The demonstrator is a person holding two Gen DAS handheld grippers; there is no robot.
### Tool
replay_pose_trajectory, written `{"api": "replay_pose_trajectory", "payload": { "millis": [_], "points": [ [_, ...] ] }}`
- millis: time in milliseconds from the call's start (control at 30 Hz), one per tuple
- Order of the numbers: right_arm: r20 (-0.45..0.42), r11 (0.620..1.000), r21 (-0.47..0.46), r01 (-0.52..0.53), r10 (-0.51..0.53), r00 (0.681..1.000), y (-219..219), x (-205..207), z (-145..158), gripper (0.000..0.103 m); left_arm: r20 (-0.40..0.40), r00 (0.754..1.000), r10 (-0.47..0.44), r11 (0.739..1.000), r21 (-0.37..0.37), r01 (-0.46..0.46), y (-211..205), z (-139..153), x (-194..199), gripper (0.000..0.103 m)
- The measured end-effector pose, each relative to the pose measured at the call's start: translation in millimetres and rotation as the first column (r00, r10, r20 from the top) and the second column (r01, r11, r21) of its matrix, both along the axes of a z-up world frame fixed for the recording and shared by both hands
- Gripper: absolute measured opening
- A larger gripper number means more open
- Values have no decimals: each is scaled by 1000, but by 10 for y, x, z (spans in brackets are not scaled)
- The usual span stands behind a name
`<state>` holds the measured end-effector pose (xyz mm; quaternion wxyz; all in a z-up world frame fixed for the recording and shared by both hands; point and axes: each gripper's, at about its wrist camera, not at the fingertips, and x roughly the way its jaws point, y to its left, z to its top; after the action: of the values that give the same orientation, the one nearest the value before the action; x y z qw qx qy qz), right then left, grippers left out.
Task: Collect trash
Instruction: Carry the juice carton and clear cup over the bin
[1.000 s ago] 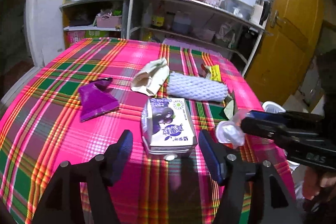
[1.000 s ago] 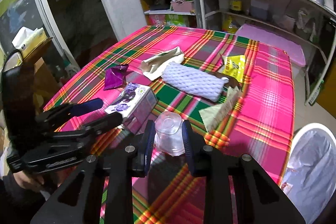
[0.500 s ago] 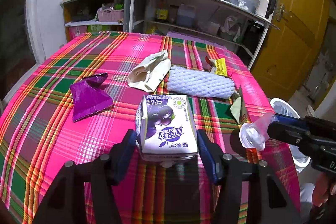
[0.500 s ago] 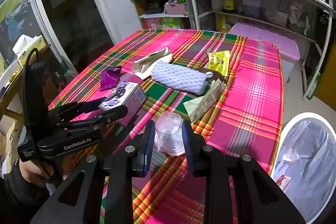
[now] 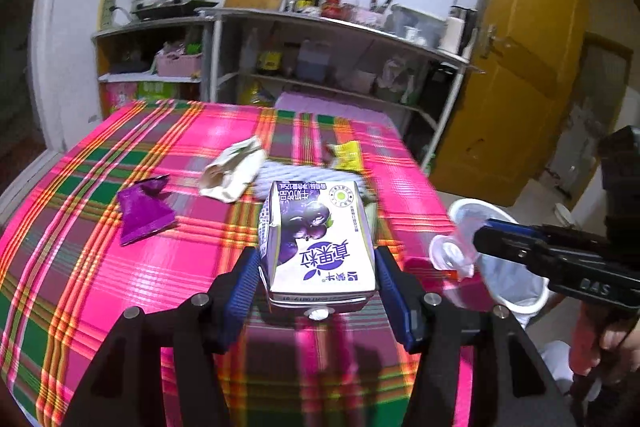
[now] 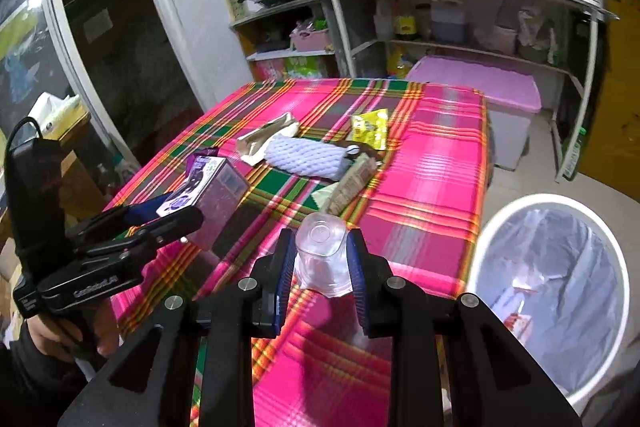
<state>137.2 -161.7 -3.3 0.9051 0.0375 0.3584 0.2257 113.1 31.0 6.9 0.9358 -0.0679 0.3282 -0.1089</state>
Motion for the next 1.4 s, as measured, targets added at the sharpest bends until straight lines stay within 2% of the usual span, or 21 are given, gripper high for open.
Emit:
{"api": "replay_pose_trajectory", "payload": {
  "millis": [367,700,1133,1400],
  "points": [
    [27,992,27,126,-127,992,-576,-237,106,28,19,989,-147,989,-8,147,-597,131,-55,58],
    [22,965,40,258,-259,966,-1194,-395,55,28,6,958,-286,958,-1,286,-1260,126,79,58],
    [-33,930,48,365,-364,931,-1732,-413,-165,28,-51,910,-412,911,-8,412,-1928,-79,305,58],
    [-95,910,55,412,-406,909,-1967,-351,-370,28,-111,885,-452,891,-15,454,-2223,-296,509,58]
  ]
}}
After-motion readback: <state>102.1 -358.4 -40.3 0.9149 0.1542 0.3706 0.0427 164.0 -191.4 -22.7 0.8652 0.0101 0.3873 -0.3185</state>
